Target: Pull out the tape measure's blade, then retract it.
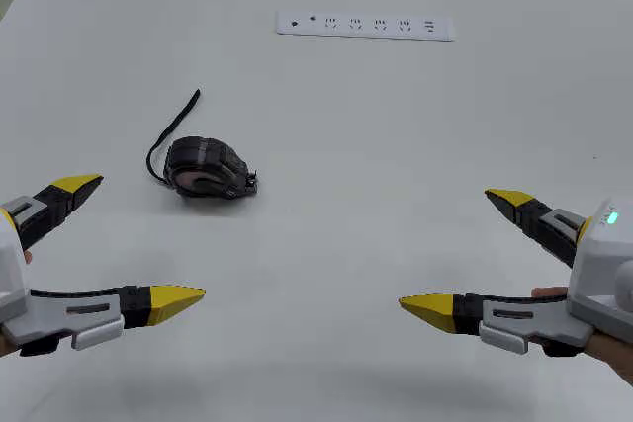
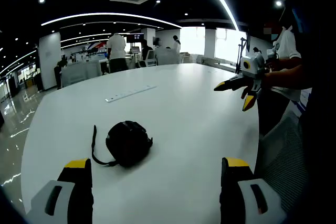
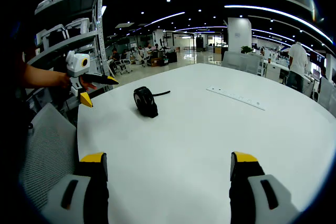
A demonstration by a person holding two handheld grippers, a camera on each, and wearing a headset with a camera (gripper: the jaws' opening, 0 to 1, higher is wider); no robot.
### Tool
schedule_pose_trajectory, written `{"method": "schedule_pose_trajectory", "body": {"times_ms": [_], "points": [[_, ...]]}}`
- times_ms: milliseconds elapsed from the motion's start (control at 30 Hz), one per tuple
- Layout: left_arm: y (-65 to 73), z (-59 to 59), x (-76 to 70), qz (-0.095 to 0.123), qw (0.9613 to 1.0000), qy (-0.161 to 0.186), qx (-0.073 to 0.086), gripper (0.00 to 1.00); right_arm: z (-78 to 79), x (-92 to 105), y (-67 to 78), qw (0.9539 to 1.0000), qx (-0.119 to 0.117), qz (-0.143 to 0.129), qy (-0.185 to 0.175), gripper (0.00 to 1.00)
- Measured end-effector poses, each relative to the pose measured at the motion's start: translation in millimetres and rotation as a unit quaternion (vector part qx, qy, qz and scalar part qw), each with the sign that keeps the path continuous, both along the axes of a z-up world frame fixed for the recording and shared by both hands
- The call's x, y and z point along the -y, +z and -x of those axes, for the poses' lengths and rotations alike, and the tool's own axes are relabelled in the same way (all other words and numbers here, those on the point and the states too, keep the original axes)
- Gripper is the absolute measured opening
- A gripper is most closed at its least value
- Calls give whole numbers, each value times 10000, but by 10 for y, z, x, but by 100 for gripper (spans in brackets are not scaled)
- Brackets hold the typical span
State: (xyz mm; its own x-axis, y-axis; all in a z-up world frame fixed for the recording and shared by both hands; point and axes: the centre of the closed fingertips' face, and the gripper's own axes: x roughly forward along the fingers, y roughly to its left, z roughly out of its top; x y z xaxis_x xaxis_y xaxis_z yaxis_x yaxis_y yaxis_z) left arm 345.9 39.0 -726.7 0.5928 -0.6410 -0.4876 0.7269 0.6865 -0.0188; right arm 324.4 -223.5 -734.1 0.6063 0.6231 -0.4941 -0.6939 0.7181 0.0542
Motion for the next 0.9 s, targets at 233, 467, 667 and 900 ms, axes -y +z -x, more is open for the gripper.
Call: {"method": "schedule_pose_trajectory", "body": {"times_ms": [233, 467, 667, 900], "points": [[16, -29, -13, -16, 10000, -11, 35, 100, -5, -1, -1, 10000, 7, 2, 2, 99], [6, -42, -6, -80, 9999, -99, 37, 99, -3, 11, -18, 10000, 20, 62, 43, 98], [1, -52, -6, -97, 9999, -126, 31, 99, -2, 14, -20, 9999, 15, 79, 61, 97], [-32, -126, 12, -255, 9991, -349, 10, 98, -83, -6, -43, 9996, -3, 161, 250, 96]]}}
